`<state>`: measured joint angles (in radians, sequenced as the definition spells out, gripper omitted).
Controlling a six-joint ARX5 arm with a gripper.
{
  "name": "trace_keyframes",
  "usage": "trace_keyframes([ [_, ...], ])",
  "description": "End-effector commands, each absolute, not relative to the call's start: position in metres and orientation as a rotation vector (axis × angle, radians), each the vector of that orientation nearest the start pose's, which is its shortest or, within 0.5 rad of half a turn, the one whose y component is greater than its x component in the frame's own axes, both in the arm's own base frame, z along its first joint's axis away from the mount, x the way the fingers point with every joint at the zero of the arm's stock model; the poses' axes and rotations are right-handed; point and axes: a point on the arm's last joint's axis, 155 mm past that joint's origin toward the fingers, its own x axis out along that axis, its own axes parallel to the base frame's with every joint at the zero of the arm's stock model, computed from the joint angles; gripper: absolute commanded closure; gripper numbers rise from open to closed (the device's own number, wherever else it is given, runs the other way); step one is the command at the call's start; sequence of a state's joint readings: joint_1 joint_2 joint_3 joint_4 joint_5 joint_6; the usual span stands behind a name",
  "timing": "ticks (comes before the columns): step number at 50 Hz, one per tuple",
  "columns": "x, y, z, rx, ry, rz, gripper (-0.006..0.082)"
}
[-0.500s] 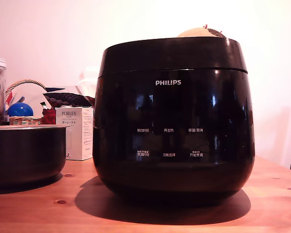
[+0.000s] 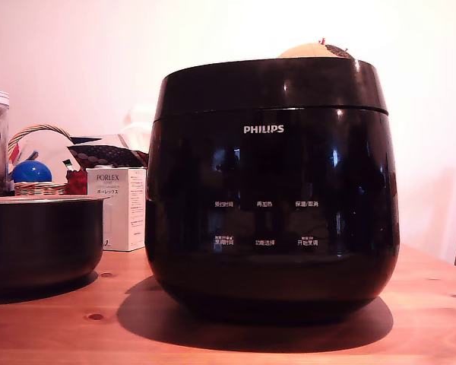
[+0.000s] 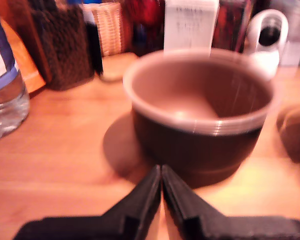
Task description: Open the rice cooker by pressing the large metal button on the top of its lid with medium force
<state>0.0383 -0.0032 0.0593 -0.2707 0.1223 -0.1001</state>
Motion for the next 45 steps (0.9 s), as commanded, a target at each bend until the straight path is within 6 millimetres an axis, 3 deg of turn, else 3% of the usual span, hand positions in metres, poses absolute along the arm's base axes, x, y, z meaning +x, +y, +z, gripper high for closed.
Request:
trace_keyframes([
  [1, 0.246, -0.016, 0.137, -0.182, 0.151, -0.088, 0.0789],
  [11, 0.246, -0.026, 0.197, -0.387, -0.060, -0.174, 0.0789],
  [18, 0.234, -0.050, 0.234, -0.458, -0.149, -0.333, 0.0788],
  [29, 0.200, -0.110, 0.257, -0.485, -0.057, -0.682, 0.0789],
  [37, 0.186, -0.134, 0.276, -0.447, -0.020, -0.816, 0.0789],
  [45, 0.186, -0.155, 0.289, -0.379, 0.015, -0.913, 0.0789],
])
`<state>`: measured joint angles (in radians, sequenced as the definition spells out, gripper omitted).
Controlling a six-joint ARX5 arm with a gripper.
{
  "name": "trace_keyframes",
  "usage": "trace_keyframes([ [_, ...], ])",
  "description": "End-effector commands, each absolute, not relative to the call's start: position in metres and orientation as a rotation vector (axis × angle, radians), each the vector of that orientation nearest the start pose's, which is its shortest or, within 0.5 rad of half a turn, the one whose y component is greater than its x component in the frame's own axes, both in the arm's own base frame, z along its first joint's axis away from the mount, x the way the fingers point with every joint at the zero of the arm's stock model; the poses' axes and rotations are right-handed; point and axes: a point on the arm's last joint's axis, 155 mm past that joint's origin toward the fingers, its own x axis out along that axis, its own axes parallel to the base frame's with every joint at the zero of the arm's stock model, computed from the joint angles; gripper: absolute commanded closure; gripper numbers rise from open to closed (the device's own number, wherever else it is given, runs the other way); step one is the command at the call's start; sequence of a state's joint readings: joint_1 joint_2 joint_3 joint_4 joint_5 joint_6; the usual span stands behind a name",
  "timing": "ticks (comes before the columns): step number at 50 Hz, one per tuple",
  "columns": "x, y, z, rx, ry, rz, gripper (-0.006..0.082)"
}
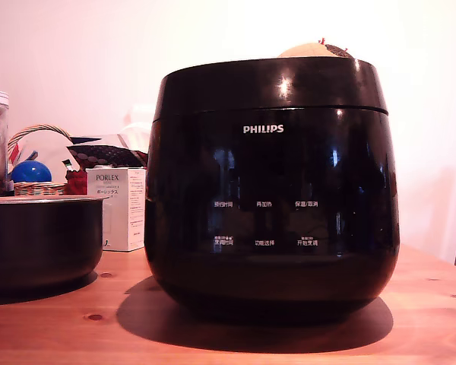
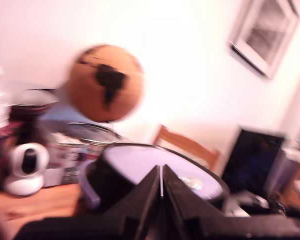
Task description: Open the rice cooker by pressing the large metal button on the top of its lid with medium force
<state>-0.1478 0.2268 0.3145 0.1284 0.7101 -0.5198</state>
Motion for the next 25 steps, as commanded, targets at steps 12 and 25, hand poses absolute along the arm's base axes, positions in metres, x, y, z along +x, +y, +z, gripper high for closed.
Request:
trace_keyframes([
  [12, 0.201, -0.192, 0.293, -0.281, 0.047, -1.009, 0.0788],
  [25, 0.221, -0.248, 0.289, -0.134, 0.021, -1.080, 0.0789],
])
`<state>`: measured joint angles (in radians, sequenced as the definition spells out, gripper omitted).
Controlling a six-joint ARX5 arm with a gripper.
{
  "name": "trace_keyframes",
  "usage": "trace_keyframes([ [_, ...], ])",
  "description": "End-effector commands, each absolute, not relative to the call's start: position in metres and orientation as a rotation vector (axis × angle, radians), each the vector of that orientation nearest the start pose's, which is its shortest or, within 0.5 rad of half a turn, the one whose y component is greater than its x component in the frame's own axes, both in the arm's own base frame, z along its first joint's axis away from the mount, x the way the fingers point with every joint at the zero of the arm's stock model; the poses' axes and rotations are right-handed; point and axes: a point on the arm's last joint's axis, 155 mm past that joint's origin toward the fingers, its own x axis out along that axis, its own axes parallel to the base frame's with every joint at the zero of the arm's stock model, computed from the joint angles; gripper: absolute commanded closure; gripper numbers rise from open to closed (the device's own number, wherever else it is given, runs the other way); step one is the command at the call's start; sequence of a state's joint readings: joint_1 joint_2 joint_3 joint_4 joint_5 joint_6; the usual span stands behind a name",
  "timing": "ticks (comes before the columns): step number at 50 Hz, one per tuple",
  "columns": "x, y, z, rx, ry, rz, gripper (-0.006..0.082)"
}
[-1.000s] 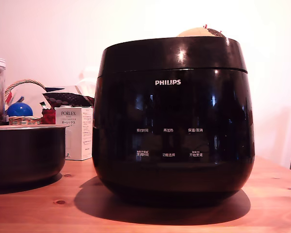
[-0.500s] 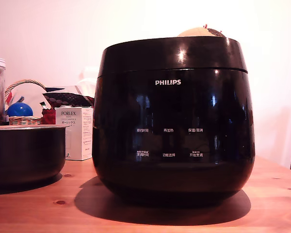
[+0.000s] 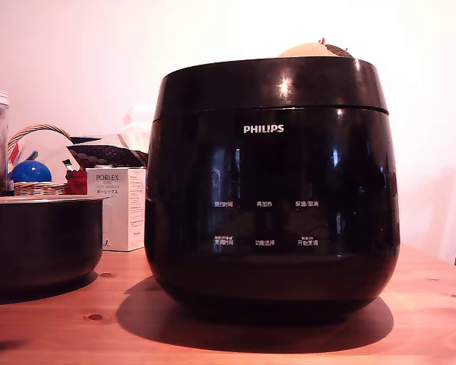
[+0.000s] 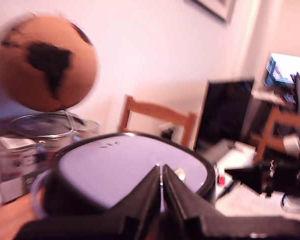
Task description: Open the rice cooker by pressing the large metal button on the top of its lid with medium force
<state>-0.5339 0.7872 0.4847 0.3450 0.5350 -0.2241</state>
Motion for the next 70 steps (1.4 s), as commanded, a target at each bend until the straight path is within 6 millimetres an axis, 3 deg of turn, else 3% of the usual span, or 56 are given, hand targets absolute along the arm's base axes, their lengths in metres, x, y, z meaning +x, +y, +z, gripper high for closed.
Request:
trace_keyframes([
  [1, 0.222, -0.252, 0.289, -0.134, 0.025, -1.088, 0.0789],
  [23, 0.247, -0.334, 0.284, 0.032, 0.013, -1.149, 0.0788],
  [31, 0.252, -0.351, 0.264, 0.079, 0.076, -1.169, 0.0789],
  [39, 0.250, -0.353, 0.228, 0.146, 0.187, -1.172, 0.0789],
  [70, 0.252, -0.343, 0.140, 0.308, 0.444, -1.143, 0.0788],
])
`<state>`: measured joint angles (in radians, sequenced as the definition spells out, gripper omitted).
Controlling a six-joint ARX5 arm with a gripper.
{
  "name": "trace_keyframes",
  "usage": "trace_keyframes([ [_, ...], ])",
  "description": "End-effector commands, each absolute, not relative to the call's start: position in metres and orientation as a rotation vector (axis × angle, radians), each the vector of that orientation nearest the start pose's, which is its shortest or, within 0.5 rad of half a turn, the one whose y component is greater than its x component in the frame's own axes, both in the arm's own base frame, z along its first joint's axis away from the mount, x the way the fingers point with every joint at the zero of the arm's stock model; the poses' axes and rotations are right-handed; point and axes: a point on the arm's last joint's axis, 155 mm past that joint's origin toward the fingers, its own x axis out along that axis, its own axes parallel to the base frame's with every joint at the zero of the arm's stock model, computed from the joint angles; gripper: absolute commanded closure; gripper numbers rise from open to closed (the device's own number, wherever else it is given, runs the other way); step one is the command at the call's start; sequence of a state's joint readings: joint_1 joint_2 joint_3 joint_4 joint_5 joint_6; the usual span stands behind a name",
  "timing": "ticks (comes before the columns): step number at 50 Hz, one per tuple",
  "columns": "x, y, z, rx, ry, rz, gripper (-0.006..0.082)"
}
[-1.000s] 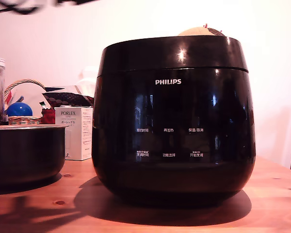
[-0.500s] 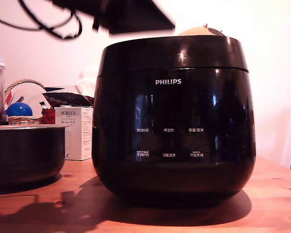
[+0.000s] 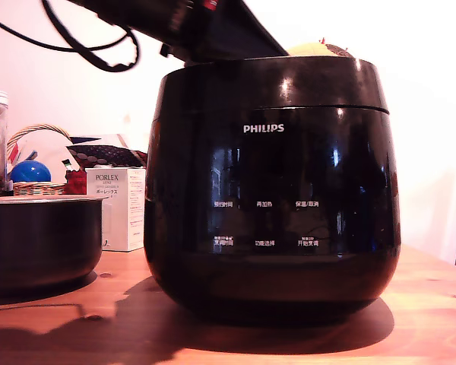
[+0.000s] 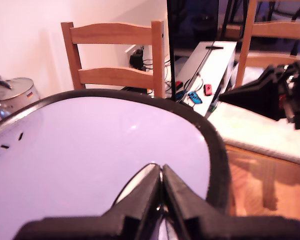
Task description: Open the rice cooker by pressing the large metal button on the top of its lid with medium force
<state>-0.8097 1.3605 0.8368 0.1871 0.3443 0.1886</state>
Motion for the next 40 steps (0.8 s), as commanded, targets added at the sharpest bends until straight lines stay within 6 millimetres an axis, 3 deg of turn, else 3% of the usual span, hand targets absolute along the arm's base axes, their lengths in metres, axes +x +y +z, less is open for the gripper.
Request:
trace_keyframes([
  [1, 0.253, -0.341, 0.137, 0.325, 0.448, -1.134, 0.0788],
  [13, 0.257, -0.320, 0.114, 0.401, 0.539, -1.078, 0.0788],
  [21, 0.259, -0.321, 0.117, 0.405, 0.518, -1.081, 0.0789],
  [27, 0.264, -0.335, 0.157, 0.316, 0.384, -1.093, 0.0788],
  [33, 0.267, -0.346, 0.220, 0.140, 0.216, -1.104, 0.0788],
  [40, 0.265, -0.343, 0.281, -0.023, 0.065, -1.093, 0.0789],
])
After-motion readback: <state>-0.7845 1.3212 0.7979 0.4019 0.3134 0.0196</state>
